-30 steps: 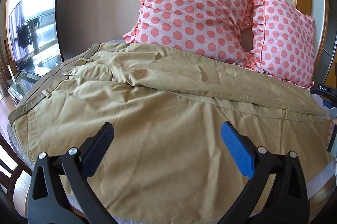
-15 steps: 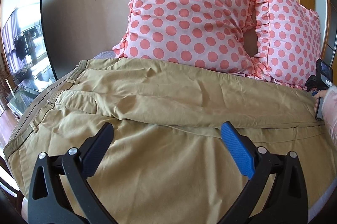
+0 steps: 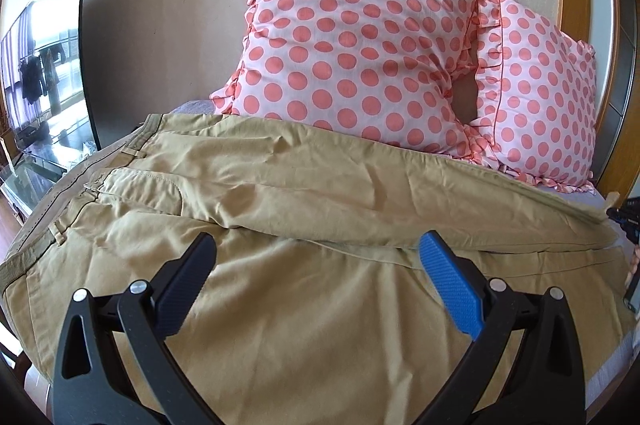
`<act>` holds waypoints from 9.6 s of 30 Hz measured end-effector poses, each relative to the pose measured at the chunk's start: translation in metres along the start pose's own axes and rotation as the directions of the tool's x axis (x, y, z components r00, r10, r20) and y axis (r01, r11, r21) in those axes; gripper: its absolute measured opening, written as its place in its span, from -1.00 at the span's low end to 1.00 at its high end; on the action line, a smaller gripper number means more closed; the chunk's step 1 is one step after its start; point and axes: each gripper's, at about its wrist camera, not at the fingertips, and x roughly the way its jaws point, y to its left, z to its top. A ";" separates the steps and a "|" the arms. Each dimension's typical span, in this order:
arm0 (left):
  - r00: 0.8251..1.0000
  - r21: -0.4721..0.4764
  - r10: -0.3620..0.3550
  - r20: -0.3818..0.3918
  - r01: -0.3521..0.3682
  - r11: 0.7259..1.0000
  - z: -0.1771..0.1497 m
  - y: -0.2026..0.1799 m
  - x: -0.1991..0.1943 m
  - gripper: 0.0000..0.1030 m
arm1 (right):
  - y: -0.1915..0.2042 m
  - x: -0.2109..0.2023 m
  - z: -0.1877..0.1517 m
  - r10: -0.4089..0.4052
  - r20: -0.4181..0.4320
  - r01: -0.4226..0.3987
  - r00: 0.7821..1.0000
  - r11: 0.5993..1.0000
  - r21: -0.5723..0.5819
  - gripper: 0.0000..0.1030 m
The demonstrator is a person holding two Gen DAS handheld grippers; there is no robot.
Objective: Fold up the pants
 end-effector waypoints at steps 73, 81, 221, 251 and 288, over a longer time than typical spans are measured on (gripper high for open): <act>0.975 -0.281 -0.083 -0.204 0.023 0.959 -0.092 0.127 -0.092 -0.85 | -0.134 -0.136 -0.099 0.134 0.016 -0.134 0.991 0.959 0.249 -0.96; 0.969 -0.255 -0.086 -0.231 0.025 0.967 -0.104 0.130 -0.090 -0.78 | -0.133 -0.157 -0.101 -0.072 0.043 0.061 0.996 0.973 0.221 -0.22; 0.957 -0.055 -0.228 -0.181 0.221 0.974 -0.030 0.040 -0.029 0.55 | 0.072 -0.140 -0.206 0.399 -0.394 -0.524 0.828 0.800 -0.291 -0.78; 0.810 -0.136 -0.396 -0.433 0.376 0.917 0.016 0.038 0.089 -0.86 | 0.119 -0.005 -0.105 0.511 -0.533 -0.673 0.674 0.723 -0.158 -0.75; 0.959 0.176 -0.065 -0.277 0.117 0.977 -0.034 -0.058 0.031 0.84 | 0.149 -0.082 -0.206 0.165 -0.283 -0.304 0.945 0.761 -0.573 0.97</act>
